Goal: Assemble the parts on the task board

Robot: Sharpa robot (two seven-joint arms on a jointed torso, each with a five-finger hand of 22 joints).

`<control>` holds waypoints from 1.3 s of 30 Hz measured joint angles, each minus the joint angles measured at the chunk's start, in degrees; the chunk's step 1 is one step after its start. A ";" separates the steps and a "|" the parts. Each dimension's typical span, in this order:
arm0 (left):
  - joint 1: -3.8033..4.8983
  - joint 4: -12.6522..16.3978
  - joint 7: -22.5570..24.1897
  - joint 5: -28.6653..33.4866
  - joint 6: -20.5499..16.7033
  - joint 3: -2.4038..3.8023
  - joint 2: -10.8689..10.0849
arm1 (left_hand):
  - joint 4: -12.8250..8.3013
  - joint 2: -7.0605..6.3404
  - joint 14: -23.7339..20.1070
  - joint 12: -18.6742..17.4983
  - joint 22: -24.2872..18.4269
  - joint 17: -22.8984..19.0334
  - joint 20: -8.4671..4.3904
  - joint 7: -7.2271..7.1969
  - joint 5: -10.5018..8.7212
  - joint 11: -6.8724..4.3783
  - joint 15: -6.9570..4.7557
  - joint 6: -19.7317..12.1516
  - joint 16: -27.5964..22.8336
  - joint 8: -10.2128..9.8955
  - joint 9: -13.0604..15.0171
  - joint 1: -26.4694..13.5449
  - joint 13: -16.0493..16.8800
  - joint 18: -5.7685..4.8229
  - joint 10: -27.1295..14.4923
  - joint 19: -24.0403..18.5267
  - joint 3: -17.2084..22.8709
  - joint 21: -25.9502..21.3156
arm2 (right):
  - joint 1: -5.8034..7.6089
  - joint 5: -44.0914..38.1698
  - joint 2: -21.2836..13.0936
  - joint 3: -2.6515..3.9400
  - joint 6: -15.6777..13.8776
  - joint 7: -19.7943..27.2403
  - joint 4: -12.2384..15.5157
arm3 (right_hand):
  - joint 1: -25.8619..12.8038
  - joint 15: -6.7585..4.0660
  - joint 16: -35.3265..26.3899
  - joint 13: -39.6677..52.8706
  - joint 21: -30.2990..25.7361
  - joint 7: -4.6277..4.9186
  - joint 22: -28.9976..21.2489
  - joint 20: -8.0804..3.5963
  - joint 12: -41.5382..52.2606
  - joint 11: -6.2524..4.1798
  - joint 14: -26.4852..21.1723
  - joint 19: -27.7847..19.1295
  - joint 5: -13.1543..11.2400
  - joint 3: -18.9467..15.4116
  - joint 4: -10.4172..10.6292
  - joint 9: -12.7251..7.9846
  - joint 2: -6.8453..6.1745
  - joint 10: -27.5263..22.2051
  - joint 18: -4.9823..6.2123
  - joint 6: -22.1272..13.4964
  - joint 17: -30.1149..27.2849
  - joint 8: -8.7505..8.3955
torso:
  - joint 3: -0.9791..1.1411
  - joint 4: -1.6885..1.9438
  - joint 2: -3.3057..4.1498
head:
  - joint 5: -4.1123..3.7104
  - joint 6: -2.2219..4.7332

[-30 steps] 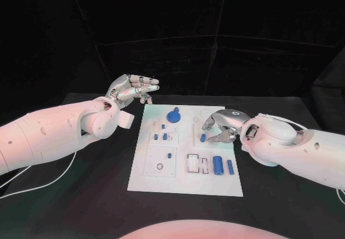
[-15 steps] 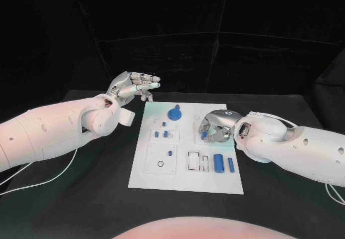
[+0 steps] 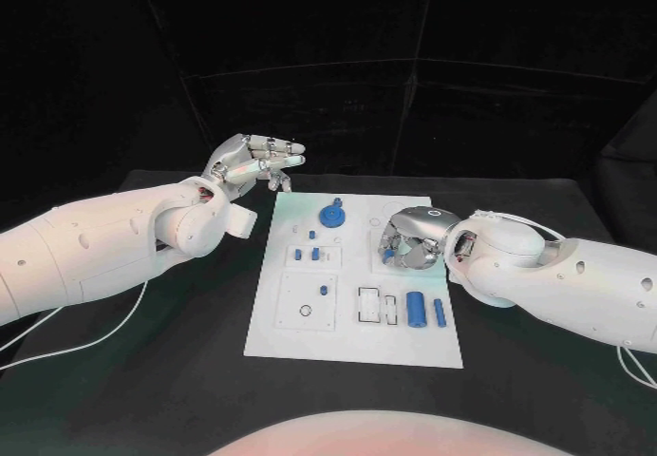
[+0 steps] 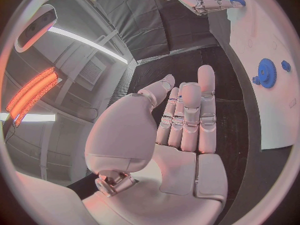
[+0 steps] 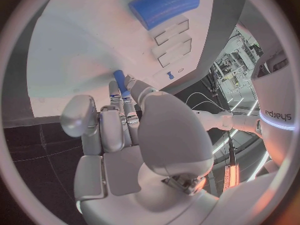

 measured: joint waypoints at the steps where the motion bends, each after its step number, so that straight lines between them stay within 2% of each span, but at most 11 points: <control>1: 0.00 0.00 -0.01 0.00 0.00 0.00 -0.02 | 0.00 0.00 0.00 0.00 0.00 0.00 0.00 0.00 0.00 0.00 0.00 0.00 0.00 0.00 0.00 0.00 0.00 0.00 0.00 0.00 0.00 0.00 | -0.02 -0.07 -0.03 -0.01 -0.23 -0.04 0.00 | 0.03 -0.02 0.00 0.10 0.03 -0.09 0.14 -0.12 0.11 0.13 -0.02 0.12 -0.30 0.86 -0.22 0.00 0.02 0.13 -0.01 0.36 0.07 0.11 | -0.01 0.00 -0.01 | -0.01 -0.02; 6: 0.00 0.01 -0.04 0.00 0.01 0.00 -0.09 | 0.00 0.00 0.00 0.00 0.00 0.00 0.00 0.00 0.00 0.00 0.00 0.00 0.00 0.00 0.00 0.00 0.00 0.00 0.00 0.00 0.00 0.00 | -0.10 -0.68 -0.52 -0.08 -1.93 -0.21 0.45 | 0.29 -0.20 0.37 0.39 0.51 -0.33 0.72 -0.20 0.13 0.67 -0.21 0.20 -0.80 4.80 -1.41 0.26 -0.09 0.67 0.00 1.20 0.43 0.38 | -0.01 0.01 -0.02 | 0.10 -0.07; 10: 0.00 -0.04 -0.06 0.00 0.02 0.00 -0.13 | 0.00 0.00 0.00 0.00 0.00 0.00 0.00 0.00 0.00 0.00 0.00 0.00 0.01 0.00 0.00 0.00 0.00 0.00 0.00 0.00 0.00 0.00 | -0.11 -1.16 -1.36 -0.08 -3.78 -0.28 1.83 | 0.26 -0.20 0.57 0.40 0.77 -0.32 0.92 -0.25 -0.41 0.86 -0.21 0.14 -1.12 6.32 -2.85 0.31 -0.06 0.84 0.00 1.24 0.49 0.50 | 0.02 0.01 -0.02 | 0.31 -0.07; 16: 0.00 -0.15 -0.09 0.00 0.03 0.00 -0.16 | 0.00 0.00 0.00 0.00 0.00 0.00 0.00 0.00 0.00 0.00 0.00 0.00 0.03 0.00 0.00 0.00 0.00 0.00 0.00 0.00 0.00 0.00 | -0.06 -1.03 -3.08 0.00 -6.94 0.06 4.86 | 0.21 -0.20 0.57 0.42 0.77 -0.49 0.92 -0.41 -0.93 0.87 -0.21 -0.02 -1.13 7.54 -4.07 0.07 -0.10 0.83 0.00 1.43 0.33 0.28 | 0.00 0.01 -0.06 | 0.38 -0.02; 18: 0.00 -0.19 -0.10 0.00 0.03 0.00 -0.16 | 0.00 0.00 0.00 0.00 0.01 0.00 0.00 0.00 0.00 0.00 0.00 0.00 0.03 0.00 0.00 0.00 0.00 0.00 0.00 0.00 0.00 0.00 | -0.04 -0.60 -3.64 0.01 -7.96 0.40 5.96 | -0.23 -0.20 0.57 0.51 0.77 -0.29 0.92 -0.41 -0.94 0.87 -0.21 -0.02 -1.05 7.96 -4.49 0.05 -0.54 0.83 0.00 1.24 0.28 0.12 | -0.01 0.01 -0.07 | 0.39 0.03; 24: 0.00 -0.30 -0.13 0.00 0.05 0.00 -0.08 | 0.00 0.00 0.00 0.00 0.01 0.00 0.00 0.00 0.00 0.00 0.00 0.00 0.03 0.00 0.00 0.00 0.00 0.00 0.00 0.00 0.00 0.00 | -0.02 1.24 -3.96 0.03 -10.54 1.84 9.46 | -0.75 -0.20 0.57 0.60 0.77 -0.28 0.92 -0.41 -1.17 0.87 -0.21 -0.02 -0.74 8.52 -4.25 -0.01 -1.06 0.83 0.00 1.22 0.28 0.04 | -0.02 0.01 -0.08 | 0.39 0.07; 27: 0.00 -0.34 -0.13 0.00 0.05 0.00 -0.04 | 0.00 0.00 0.00 0.00 0.01 0.00 0.00 0.00 0.00 0.00 0.00 0.00 0.03 0.00 0.01 0.00 0.00 0.00 0.00 0.00 0.00 0.00 | -0.02 2.07 -2.82 0.03 -11.14 2.53 10.18 | -0.75 -0.20 0.57 0.61 0.77 -0.28 0.91 -0.41 -1.17 0.87 -0.21 -0.01 -0.74 8.54 -4.26 -0.03 -1.07 0.83 0.00 1.22 0.28 -0.02 | -0.02 0.01 -0.05 | 0.51 -0.02; 32: 0.00 -0.37 -0.15 0.01 0.07 0.00 0.12 | 0.00 0.00 0.00 0.00 0.01 0.00 0.00 0.00 0.00 0.00 0.00 0.00 0.03 0.00 0.00 0.00 0.00 0.00 0.00 0.00 0.00 0.00 | -0.14 2.94 0.78 0.03 -11.22 3.54 9.66 | -0.83 -0.19 0.57 0.61 0.77 -0.28 0.91 -0.41 -1.18 0.87 -0.21 -0.01 -0.72 9.01 -3.80 -0.07 -1.15 0.83 0.00 1.21 0.20 -0.07 | -0.04 0.05 -0.02 | 0.77 -0.31; 39: 0.00 -0.32 -0.17 0.01 0.10 0.00 0.48 | 0.17 0.00 0.00 0.00 -0.15 -0.16 0.00 0.00 0.00 0.00 0.00 0.00 -0.35 0.00 0.01 0.00 0.00 0.00 0.00 0.00 -0.17 0.00 | -2.35 0.97 6.53 -0.18 -10.09 5.02 7.55 | -1.14 -0.19 0.57 0.60 0.77 -0.11 0.79 -0.41 -1.60 0.87 -0.20 -0.02 0.14 9.51 -3.82 -0.07 -1.46 0.83 0.00 0.98 0.02 -0.08 | -0.10 0.16 0.06 | 1.54 -0.55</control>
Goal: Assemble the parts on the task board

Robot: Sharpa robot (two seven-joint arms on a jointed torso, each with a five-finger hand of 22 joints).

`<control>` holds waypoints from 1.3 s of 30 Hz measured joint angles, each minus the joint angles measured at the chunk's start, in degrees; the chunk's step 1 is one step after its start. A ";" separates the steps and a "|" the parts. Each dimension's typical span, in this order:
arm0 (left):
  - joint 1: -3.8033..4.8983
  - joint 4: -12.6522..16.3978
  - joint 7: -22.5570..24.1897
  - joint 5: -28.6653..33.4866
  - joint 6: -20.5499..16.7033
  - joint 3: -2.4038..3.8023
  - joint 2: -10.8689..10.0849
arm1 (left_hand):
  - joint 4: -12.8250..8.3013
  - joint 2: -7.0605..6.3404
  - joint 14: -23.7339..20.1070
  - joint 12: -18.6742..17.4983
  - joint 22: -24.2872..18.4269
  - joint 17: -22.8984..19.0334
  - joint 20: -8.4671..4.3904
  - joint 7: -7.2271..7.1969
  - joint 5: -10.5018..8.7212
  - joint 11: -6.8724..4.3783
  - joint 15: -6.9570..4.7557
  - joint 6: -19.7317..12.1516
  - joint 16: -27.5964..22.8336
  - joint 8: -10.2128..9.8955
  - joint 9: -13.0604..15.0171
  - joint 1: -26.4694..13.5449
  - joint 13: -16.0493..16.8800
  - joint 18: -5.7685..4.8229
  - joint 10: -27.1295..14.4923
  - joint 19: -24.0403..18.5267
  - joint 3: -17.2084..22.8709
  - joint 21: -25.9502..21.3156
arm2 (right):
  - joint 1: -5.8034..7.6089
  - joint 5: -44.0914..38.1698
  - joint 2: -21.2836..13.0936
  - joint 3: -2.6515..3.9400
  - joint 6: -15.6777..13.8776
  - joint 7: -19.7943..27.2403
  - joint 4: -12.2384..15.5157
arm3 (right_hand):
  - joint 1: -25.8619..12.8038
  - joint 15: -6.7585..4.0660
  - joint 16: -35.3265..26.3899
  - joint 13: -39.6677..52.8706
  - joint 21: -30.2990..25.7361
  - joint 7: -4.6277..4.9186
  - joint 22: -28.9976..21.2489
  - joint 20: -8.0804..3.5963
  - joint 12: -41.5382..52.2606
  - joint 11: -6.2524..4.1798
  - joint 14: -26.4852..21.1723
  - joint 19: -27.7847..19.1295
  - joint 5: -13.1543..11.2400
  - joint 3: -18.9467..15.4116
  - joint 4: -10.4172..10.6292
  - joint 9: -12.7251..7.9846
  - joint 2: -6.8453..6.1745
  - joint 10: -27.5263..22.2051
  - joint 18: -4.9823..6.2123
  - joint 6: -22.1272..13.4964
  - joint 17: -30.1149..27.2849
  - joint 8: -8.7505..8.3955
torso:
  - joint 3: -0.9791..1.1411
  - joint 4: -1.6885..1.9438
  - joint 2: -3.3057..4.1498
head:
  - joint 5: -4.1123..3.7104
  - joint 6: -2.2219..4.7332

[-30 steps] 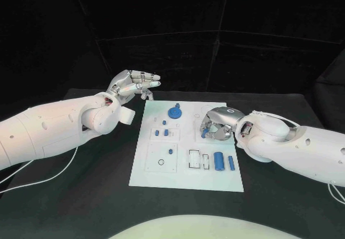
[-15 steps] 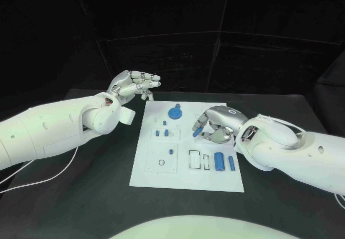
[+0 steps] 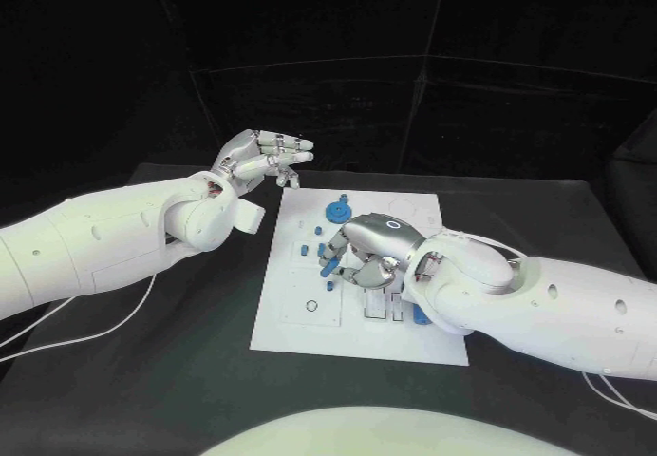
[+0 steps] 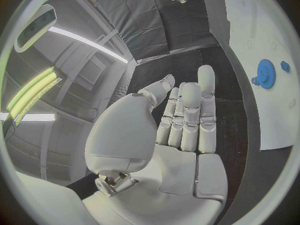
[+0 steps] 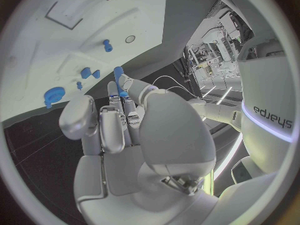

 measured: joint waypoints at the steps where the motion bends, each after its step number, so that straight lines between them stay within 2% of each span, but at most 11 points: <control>1: 0.00 0.02 0.00 0.00 0.01 0.00 0.05 | 0.00 0.00 0.00 0.00 0.00 0.00 0.00 0.00 0.00 0.00 0.00 0.00 0.00 0.00 0.00 0.00 0.00 0.00 0.00 0.00 0.00 0.00 | -0.25 -0.40 0.51 -0.03 0.28 0.15 -0.34 | 0.00 0.00 0.00 0.00 0.00 0.00 0.00 0.00 0.00 0.00 0.00 0.00 0.03 0.03 -0.03 0.00 0.00 0.00 0.00 0.00 0.00 0.00 | -0.01 0.00 0.01 | 0.11 -0.09; 11: 0.00 0.02 0.01 0.00 0.03 0.00 0.39 | 0.00 0.00 0.00 0.00 0.00 0.00 0.00 0.00 0.00 0.00 0.00 0.00 0.00 0.00 0.00 0.00 0.00 0.00 0.00 0.00 0.00 0.00 | -1.62 -3.27 3.51 -0.64 3.33 1.00 -2.86 | -0.36 0.00 0.00 0.24 0.00 -0.07 0.00 0.00 0.00 0.00 0.00 0.00 0.08 0.17 0.08 -0.15 -0.37 0.00 0.00 -0.08 -0.07 -0.16 | -0.01 -0.09 0.02 | 0.98 -0.89; 17: 0.00 0.02 0.04 0.00 0.01 0.01 0.39 | 0.00 0.00 0.00 0.00 0.01 0.01 0.00 0.00 0.00 0.00 0.00 0.00 0.00 0.00 0.00 0.00 0.00 0.00 0.00 0.00 0.00 0.00 | -2.02 -4.15 4.50 -0.70 5.22 0.89 -3.58 | -0.47 0.00 0.00 0.24 0.00 -0.08 -0.10 0.00 -0.01 0.00 0.00 0.00 0.33 0.17 0.08 -0.21 -0.48 0.00 0.00 -0.10 -0.15 -0.17 | 0.08 -0.05 0.01 | 1.31 -1.31; 24: 0.00 -0.05 0.05 0.00 0.00 0.01 0.34 | 0.00 0.00 0.00 0.00 0.01 0.01 0.00 0.00 0.00 0.00 0.00 0.00 0.00 0.00 0.00 0.00 0.00 0.00 0.00 0.00 0.00 0.00 | -2.24 -5.14 5.10 -0.73 6.93 0.03 -3.63 | -0.67 0.01 -0.01 0.24 0.00 -0.05 -0.10 0.00 -0.01 -0.01 0.00 0.00 0.39 0.18 0.08 -0.23 -0.68 0.00 0.00 -0.07 -0.15 -0.32 | 0.09 -0.04 -0.08 | 1.68 -1.68; 39: 0.01 -0.18 0.05 0.01 0.01 0.01 0.47 | 0.00 0.00 0.00 0.00 0.02 0.02 0.00 0.00 0.00 0.00 0.00 0.00 0.00 0.00 0.00 0.00 0.00 0.00 0.00 0.00 0.00 0.00 | -2.72 -6.42 6.57 -0.75 9.13 -1.41 -4.36 | -0.60 0.01 -0.01 0.21 0.00 0.04 -0.16 0.00 -0.02 -0.01 0.00 0.00 0.40 0.00 -0.08 -0.17 -0.75 0.01 0.00 0.02 -0.24 -0.33 | 0.09 -0.14 -0.06 | 1.86 -1.83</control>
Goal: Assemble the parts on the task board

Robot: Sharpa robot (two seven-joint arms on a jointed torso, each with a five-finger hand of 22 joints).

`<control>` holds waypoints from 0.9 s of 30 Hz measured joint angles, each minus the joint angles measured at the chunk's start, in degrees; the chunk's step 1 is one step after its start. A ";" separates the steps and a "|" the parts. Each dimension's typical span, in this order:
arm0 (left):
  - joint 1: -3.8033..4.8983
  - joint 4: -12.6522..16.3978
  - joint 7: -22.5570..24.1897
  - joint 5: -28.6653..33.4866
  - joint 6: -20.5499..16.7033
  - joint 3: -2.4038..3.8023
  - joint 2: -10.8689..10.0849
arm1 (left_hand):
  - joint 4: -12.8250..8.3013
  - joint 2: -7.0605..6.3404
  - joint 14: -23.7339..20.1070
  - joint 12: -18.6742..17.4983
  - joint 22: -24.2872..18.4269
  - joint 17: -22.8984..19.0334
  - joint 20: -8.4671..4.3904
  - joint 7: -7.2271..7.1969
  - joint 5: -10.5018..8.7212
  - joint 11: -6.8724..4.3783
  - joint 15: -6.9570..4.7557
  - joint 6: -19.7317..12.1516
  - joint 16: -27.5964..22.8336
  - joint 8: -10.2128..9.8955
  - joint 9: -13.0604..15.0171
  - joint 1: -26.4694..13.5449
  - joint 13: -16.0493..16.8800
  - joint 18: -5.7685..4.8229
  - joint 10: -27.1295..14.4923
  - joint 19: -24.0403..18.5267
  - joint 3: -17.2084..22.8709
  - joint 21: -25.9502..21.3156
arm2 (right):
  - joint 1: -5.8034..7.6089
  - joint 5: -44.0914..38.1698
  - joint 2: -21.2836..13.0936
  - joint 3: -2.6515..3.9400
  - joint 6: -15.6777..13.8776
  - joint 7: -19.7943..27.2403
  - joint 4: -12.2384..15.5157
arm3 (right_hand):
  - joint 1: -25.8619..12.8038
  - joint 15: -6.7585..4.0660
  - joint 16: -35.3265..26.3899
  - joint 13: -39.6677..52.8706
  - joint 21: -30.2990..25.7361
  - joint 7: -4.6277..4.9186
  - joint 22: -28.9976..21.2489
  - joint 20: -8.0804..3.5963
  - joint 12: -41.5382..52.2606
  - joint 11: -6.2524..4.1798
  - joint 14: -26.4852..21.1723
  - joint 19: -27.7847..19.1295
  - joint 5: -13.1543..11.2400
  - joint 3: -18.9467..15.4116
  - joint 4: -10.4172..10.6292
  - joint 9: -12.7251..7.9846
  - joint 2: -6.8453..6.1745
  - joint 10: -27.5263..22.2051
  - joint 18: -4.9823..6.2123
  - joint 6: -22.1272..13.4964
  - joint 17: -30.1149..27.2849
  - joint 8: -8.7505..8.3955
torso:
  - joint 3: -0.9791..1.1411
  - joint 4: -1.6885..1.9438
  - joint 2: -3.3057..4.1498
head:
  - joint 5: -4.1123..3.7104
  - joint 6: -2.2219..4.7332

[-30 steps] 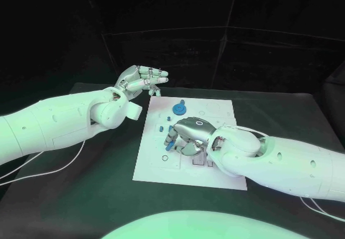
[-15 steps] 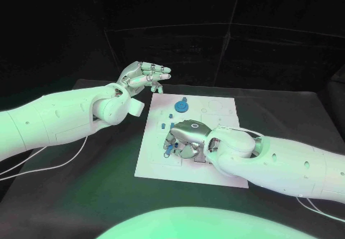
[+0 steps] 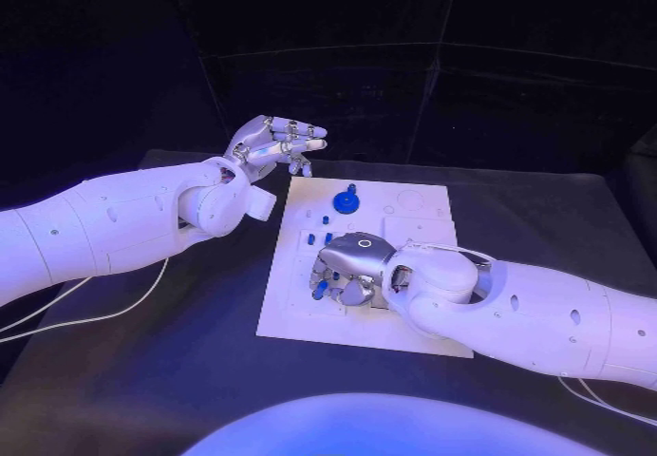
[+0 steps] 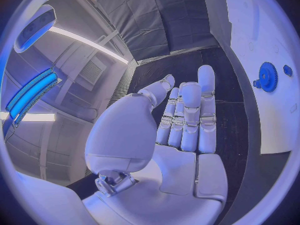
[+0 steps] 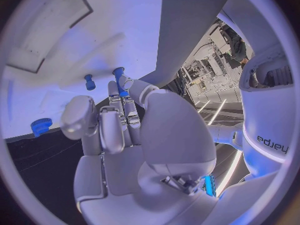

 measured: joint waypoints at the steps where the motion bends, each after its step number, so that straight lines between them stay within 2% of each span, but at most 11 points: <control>1: 0.00 0.00 0.00 0.00 0.00 0.00 0.00 | 0.00 0.00 0.00 0.00 0.00 0.00 0.00 0.00 0.00 0.00 0.00 0.00 0.00 0.00 0.00 0.00 0.00 0.00 0.00 0.00 0.00 0.00 | -0.03 -0.10 0.08 0.00 0.07 -0.12 -0.05 | 0.00 0.00 0.00 0.00 0.00 0.00 0.00 0.00 0.00 0.00 0.00 0.00 0.00 0.00 0.00 0.00 0.00 0.00 0.00 0.00 0.00 0.00 | 0.00 0.00 0.01 | 0.00 -0.01; 6: 0.00 0.00 -0.01 0.00 0.01 0.00 0.00 | 0.00 0.00 0.00 0.00 0.00 0.00 0.00 0.00 0.00 0.00 0.00 0.00 0.00 0.00 0.00 0.00 0.00 0.00 0.00 0.00 0.00 0.00 | -0.24 -0.70 0.53 -0.01 0.40 -0.88 -0.24 | 0.00 0.00 0.00 -0.01 0.00 0.01 -0.11 0.00 -0.18 0.00 0.00 0.00 0.00 0.00 0.00 0.00 0.00 0.00 0.00 -0.03 -0.16 -0.21 | -0.01 0.00 0.01 | 0.04 -0.04; 8: 0.00 0.00 -0.01 0.00 0.01 0.00 0.00 | 0.00 0.00 0.00 0.00 0.00 0.00 0.00 0.00 0.00 0.00 0.00 0.00 0.00 0.00 0.00 0.00 0.00 0.00 0.00 0.00 0.00 0.00 | -0.25 -0.92 0.74 0.00 0.47 -1.15 -0.28 | -0.38 0.01 0.00 -0.04 0.00 0.29 -0.11 0.00 -0.44 -0.71 0.00 0.00 0.00 -0.17 -0.16 0.00 -0.38 0.72 0.00 -0.31 -0.16 -0.21 | -0.01 0.00 0.01 | 0.09 -0.07; 11: 0.00 0.03 -0.02 0.00 0.01 0.00 -0.02 | 0.00 0.00 0.00 0.00 0.00 0.00 0.00 0.00 0.00 0.00 0.00 0.00 0.00 0.00 0.00 0.00 0.00 0.00 0.00 0.00 0.00 0.00 | -0.26 -1.30 1.14 0.05 0.65 -1.62 -0.39 | -0.52 0.00 0.00 0.04 0.00 0.29 -0.18 0.00 -0.55 -0.71 0.00 0.00 0.03 -0.43 -0.06 -0.04 -0.52 0.72 0.00 -0.32 -0.30 -0.38 | -0.02 -0.01 0.01 | 0.10 -0.14; 16: 0.00 0.06 -0.03 0.00 0.02 0.00 -0.05 | 0.00 0.00 0.00 0.00 0.01 0.00 0.00 0.00 0.00 0.00 0.00 0.00 0.00 0.00 0.00 0.00 0.00 0.00 0.00 0.00 0.00 0.00 | -0.26 -1.88 1.71 0.04 0.94 -2.18 -0.54 | -1.65 0.01 0.00 -0.01 0.00 0.97 -0.39 0.21 -1.54 -1.01 0.01 -0.21 1.10 -1.41 0.14 -0.31 -0.94 1.00 0.00 -1.69 -0.64 -1.32 | -0.04 -0.01 0.01 | 0.11 -0.19; 20: 0.00 0.08 -0.03 0.00 0.02 0.00 -0.07 | 0.00 0.00 0.00 0.00 0.01 0.00 0.00 0.00 0.00 0.00 0.00 0.00 0.00 0.00 0.00 0.00 0.00 0.00 0.00 0.00 0.00 0.00 | -0.23 -2.23 1.83 -0.72 0.90 -2.35 -0.43 | -2.48 0.42 -0.35 -0.27 -0.07 1.37 -0.71 0.42 -2.10 -0.61 -0.01 -0.42 1.39 -2.37 0.47 -0.40 -1.54 -0.25 0.00 -2.51 -0.99 -1.53 | -0.04 -0.02 -0.01 | 0.13 -0.20; 22: 0.00 0.09 -0.03 0.00 0.02 0.00 -0.08 | 0.00 0.00 0.00 0.00 0.01 0.00 0.00 0.00 0.00 0.00 0.00 0.00 0.00 0.00 0.00 0.00 0.00 0.00 0.00 0.00 0.00 0.00 | -0.23 -2.38 1.82 -1.10 0.85 -2.48 -0.46 | -2.64 0.42 -0.35 -0.34 -0.29 1.18 -0.77 0.62 -2.33 -0.47 -0.01 -0.62 1.32 -2.54 0.33 -0.40 -1.69 -0.55 0.00 -2.84 -1.11 -1.80 | -0.04 -0.02 -0.02 | 0.14 -0.21; 24: 0.00 0.11 -0.03 0.00 0.03 0.00 -0.10 | 0.00 0.00 0.00 0.00 0.01 0.00 0.00 0.00 0.00 0.00 0.00 0.00 0.00 0.00 0.00 0.00 0.00 0.00 0.00 0.00 0.00 0.00 | -0.29 -2.46 1.78 -1.27 0.79 -2.54 -0.50 | -2.94 0.63 -0.35 -0.47 -0.30 1.54 -0.97 0.63 -2.78 -0.29 0.20 -0.63 1.05 -2.72 0.51 -0.40 -1.39 -1.20 0.00 -3.23 -1.28 -1.81 | -0.04 -0.02 -0.03 | 0.10 -0.21; 27: 0.01 0.11 -0.04 0.00 0.03 0.00 -0.14 | 0.00 0.00 0.00 0.00 0.01 0.00 0.00 0.00 0.00 0.00 0.00 0.00 0.00 0.00 0.00 0.00 0.00 0.00 0.00 0.00 0.00 0.00 | -0.35 -2.56 1.73 -1.40 0.61 -2.61 -0.52 | -2.94 0.83 -0.85 -0.64 -0.81 1.61 -1.50 0.95 -3.34 0.01 -0.01 -0.95 1.05 -2.88 0.35 -0.40 -1.39 -2.35 0.01 -3.67 -1.80 -1.81 | -0.04 -0.02 -0.03 | 0.07 -0.15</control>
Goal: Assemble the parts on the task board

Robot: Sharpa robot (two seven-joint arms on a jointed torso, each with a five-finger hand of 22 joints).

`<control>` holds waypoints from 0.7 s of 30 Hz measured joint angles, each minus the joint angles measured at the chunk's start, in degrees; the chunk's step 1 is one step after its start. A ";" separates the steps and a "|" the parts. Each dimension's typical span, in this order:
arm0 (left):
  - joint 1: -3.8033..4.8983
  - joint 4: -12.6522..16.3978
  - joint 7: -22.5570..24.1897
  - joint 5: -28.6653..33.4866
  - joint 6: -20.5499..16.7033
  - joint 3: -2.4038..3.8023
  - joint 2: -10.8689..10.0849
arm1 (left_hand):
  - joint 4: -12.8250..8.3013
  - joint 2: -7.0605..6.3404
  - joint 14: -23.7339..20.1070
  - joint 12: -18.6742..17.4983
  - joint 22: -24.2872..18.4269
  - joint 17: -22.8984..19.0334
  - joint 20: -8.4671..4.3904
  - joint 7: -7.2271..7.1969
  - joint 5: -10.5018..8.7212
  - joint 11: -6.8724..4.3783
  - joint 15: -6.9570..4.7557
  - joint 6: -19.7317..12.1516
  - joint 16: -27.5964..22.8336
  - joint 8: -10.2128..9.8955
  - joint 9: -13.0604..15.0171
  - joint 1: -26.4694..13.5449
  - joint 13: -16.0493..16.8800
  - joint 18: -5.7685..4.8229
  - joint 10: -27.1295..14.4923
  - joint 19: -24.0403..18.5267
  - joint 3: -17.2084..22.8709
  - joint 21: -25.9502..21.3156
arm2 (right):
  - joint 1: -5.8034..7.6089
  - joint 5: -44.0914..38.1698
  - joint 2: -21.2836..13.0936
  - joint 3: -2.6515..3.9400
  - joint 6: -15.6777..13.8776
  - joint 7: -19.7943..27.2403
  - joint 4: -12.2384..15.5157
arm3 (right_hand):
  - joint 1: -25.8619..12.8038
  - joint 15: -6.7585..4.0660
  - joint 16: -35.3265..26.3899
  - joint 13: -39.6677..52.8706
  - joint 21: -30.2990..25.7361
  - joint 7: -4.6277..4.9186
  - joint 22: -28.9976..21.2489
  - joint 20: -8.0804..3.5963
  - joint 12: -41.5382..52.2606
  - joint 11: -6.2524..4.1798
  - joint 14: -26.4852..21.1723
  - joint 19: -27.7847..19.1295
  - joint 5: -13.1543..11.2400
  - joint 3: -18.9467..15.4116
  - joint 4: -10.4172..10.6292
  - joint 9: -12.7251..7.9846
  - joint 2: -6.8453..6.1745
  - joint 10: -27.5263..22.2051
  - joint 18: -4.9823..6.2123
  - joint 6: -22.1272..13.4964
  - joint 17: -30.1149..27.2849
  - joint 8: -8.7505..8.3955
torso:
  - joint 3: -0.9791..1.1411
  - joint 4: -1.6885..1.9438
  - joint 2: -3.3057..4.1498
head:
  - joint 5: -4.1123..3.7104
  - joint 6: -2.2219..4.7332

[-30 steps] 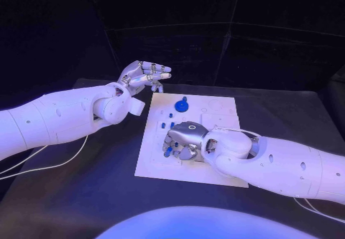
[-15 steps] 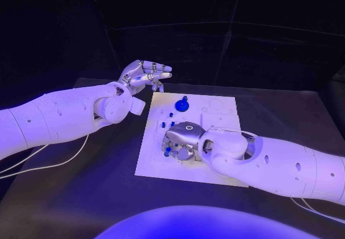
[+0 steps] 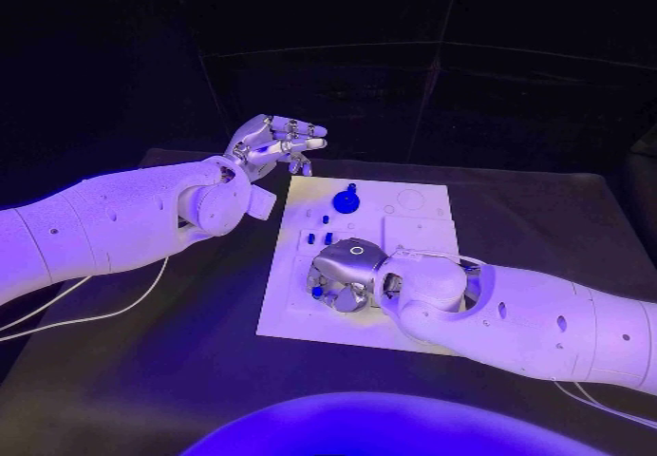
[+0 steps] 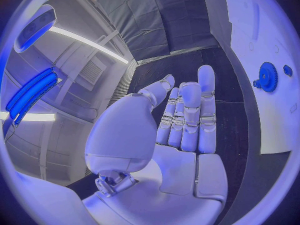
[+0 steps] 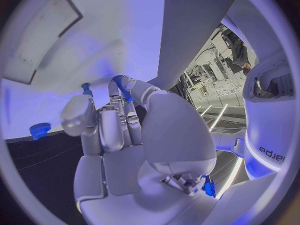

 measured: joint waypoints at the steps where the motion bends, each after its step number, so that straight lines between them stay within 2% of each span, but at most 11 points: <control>1: 0.00 0.00 0.00 0.00 0.00 0.00 -0.01 | 0.00 0.00 0.00 0.00 0.00 0.00 0.00 0.00 0.00 0.00 0.00 0.00 0.00 0.00 0.00 0.00 0.00 0.00 0.00 0.00 0.00 0.00 | -0.01 -0.02 -0.02 -0.05 -0.07 0.00 0.00 | -0.22 0.06 -0.08 -0.12 -0.24 0.11 -0.34 0.08 -0.40 0.05 0.06 -0.08 0.00 0.00 0.00 0.00 -0.22 -0.60 0.00 -0.12 -0.35 0.00 | 0.00 0.00 0.00 | -0.01 0.01; 4: 0.00 0.01 -0.01 0.00 0.01 0.00 -0.03 | 0.00 0.00 0.00 0.00 0.00 0.00 0.00 0.00 0.00 0.00 0.00 0.00 0.00 0.00 0.00 0.00 0.00 0.00 0.00 0.00 0.00 0.00 | -0.07 -0.06 -0.09 -0.13 -0.33 -0.01 0.00 | -0.31 0.42 -0.68 -0.40 -1.03 0.42 -1.36 0.40 -1.26 0.49 0.00 -0.39 0.00 -0.15 0.15 0.00 -0.31 -2.30 -0.01 -0.43 -1.34 0.00 | 0.01 0.00 0.00 | -0.09 0.04; 7: 0.00 0.01 -0.01 0.00 0.01 0.00 -0.04 | 0.00 0.00 0.00 0.00 0.00 0.00 0.00 0.00 0.00 0.00 0.00 0.00 0.00 0.00 0.00 0.00 0.00 0.00 0.00 0.00 0.00 0.00 | -0.11 -0.06 -0.17 -0.20 -0.69 0.01 0.02 | -0.97 1.13 -1.83 -0.61 -2.42 0.73 -3.25 0.90 -1.73 1.07 0.05 -1.35 0.00 -0.68 0.02 -0.08 -0.97 -5.51 0.00 -1.62 -2.88 0.01 | 0.02 0.00 0.00 | -0.10 0.04; 10: 0.00 0.01 -0.03 0.00 0.03 0.00 -0.06 | -0.05 0.00 0.00 0.00 -0.03 -0.06 0.00 0.00 0.00 0.00 0.00 0.00 0.00 0.00 0.00 0.00 0.00 0.00 0.00 0.00 -0.05 -0.22 | -0.14 0.01 -0.33 -0.23 -1.49 0.21 0.25 | -1.11 1.43 -2.96 -0.61 -4.51 0.70 -6.03 1.59 -1.73 1.73 0.21 -2.28 0.19 -2.30 -0.36 -0.34 -1.17 -11.81 0.00 -6.47 -4.71 -0.33 | 0.03 0.00 0.00 | -0.16 0.04; 13: 0.00 0.01 -0.04 0.00 0.05 0.00 -0.07 | -0.17 0.00 0.00 0.00 -0.15 -0.24 0.00 0.00 0.00 0.00 0.00 0.00 0.00 0.00 0.00 0.00 0.00 0.00 0.00 0.00 -0.17 -0.35 | -0.15 0.28 -0.61 -0.23 -2.63 0.59 0.67 | -1.18 1.84 -3.85 -0.47 -6.03 0.63 -8.01 1.71 -1.45 2.24 0.21 -3.17 0.75 -5.19 -0.39 -0.28 -1.68 -16.75 0.00 -10.13 -6.24 -0.33 | 0.06 0.00 0.01 | -0.21 0.07; 17: 0.00 0.00 -0.06 0.00 0.09 0.00 -0.10 | -0.17 0.00 0.00 0.00 -0.15 -0.25 0.00 0.00 0.00 0.00 0.00 0.00 0.00 0.00 0.00 0.00 0.00 0.00 0.00 0.00 -0.17 -0.35 | -0.18 0.89 -1.51 -0.23 -4.68 1.31 1.73 | -1.01 2.05 -3.85 -0.26 -6.36 0.53 -8.80 1.71 -0.21 2.27 0.00 -3.17 0.78 -8.30 -0.16 -0.19 -1.80 -18.36 0.05 -11.99 -6.95 -0.33 | 0.08 0.00 0.01 | -0.25 0.14; 19: 0.00 -0.01 -0.07 0.00 0.11 0.00 -0.14 | -0.17 0.00 0.00 0.00 -0.15 -0.25 0.00 0.00 0.00 0.00 0.00 0.00 0.00 0.00 0.00 0.00 0.00 0.00 0.00 0.00 -0.17 -0.35 | -0.19 1.24 -2.40 -0.23 -5.80 1.71 2.52 | -0.54 2.05 -4.17 -0.23 -6.66 0.34 -9.02 1.71 0.44 2.26 0.00 -3.17 0.98 -9.60 -0.08 -0.19 -1.33 -18.37 0.93 -12.18 -7.18 -0.33 | 0.10 -0.01 0.01 | -0.30 0.16; 21: 0.00 -0.02 -0.09 0.00 0.13 0.00 -0.23 | -0.17 0.00 0.00 0.00 -0.15 -0.25 0.00 0.00 0.00 0.00 0.00 0.00 0.00 0.00 0.00 0.00 0.00 0.00 0.00 0.00 -0.17 -0.35 | -0.19 1.77 -3.78 -0.20 -7.09 2.16 3.60 | -0.15 2.05 -4.17 -0.19 -6.66 0.37 -9.18 1.71 1.28 2.26 0.00 -3.17 1.23 -10.92 -0.01 -0.12 -0.94 -18.37 0.92 -12.56 -7.39 -0.33 | 0.11 -0.07 0.01 | -0.39 0.18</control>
